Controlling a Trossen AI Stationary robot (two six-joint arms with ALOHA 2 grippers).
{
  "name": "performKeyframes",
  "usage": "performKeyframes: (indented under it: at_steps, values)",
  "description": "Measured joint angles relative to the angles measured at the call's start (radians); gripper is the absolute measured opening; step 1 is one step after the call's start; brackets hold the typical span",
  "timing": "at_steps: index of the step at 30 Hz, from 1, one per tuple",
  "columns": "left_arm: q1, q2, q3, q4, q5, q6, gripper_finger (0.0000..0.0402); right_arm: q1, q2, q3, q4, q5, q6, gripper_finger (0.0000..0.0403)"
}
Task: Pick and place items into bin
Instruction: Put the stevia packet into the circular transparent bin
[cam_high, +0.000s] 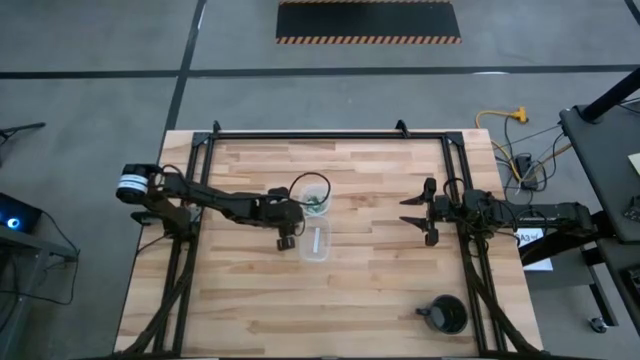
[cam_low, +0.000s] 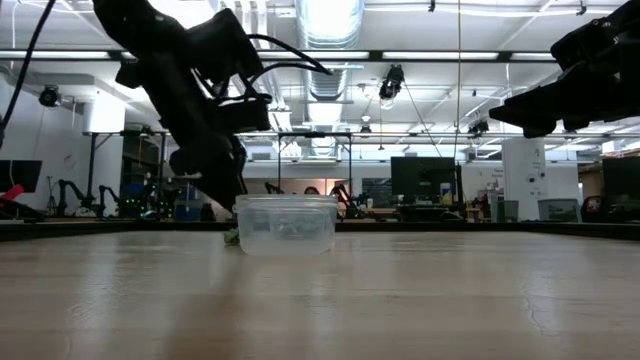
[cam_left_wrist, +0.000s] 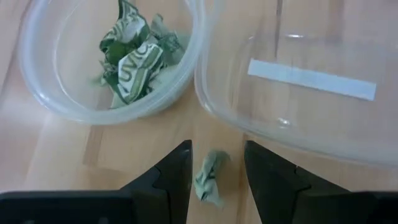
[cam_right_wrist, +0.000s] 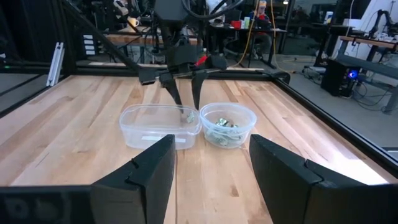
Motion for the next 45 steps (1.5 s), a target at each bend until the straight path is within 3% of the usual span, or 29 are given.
performKeyframes:
  at_steps: [17, 21, 25, 28, 33, 40, 45]
  values:
    - [0.001, 0.109, 0.006, -0.006, -0.003, -0.001, 0.0124, 0.0, 0.0, 0.0, 0.0, 0.0, 0.0, 0.0196]
    - [0.001, 0.09, 0.005, -0.011, 0.002, -0.003, 0.0098, 0.0, 0.0, 0.0, 0.0, 0.0, 0.0, 0.0196]
    - [0.003, 0.076, 0.004, -0.052, -0.001, -0.026, 0.0035, 0.0, 0.0, 0.0, 0.0, 0.0, 0.0, 0.0196]
    - [0.002, 0.067, 0.004, -0.107, -0.051, -0.055, 0.0008, 0.0, 0.0, 0.0, 0.0, 0.0, 0.0, 0.0196]
    - [0.003, 0.046, 0.003, -0.154, -0.127, -0.082, 0.0002, 0.0, 0.0, 0.0, 0.0, 0.0, 0.0, 0.0196]
    - [-0.002, -0.02, 0.029, -0.137, -0.156, -0.109, 0.0001, 0.0, 0.0, 0.0, -0.001, 0.001, 0.0, 0.0196]
    - [-0.011, -0.056, 0.025, 0.004, -0.255, -0.134, 0.0, 0.0, 0.0, 0.0, -0.001, -0.001, 0.0, 0.0196]
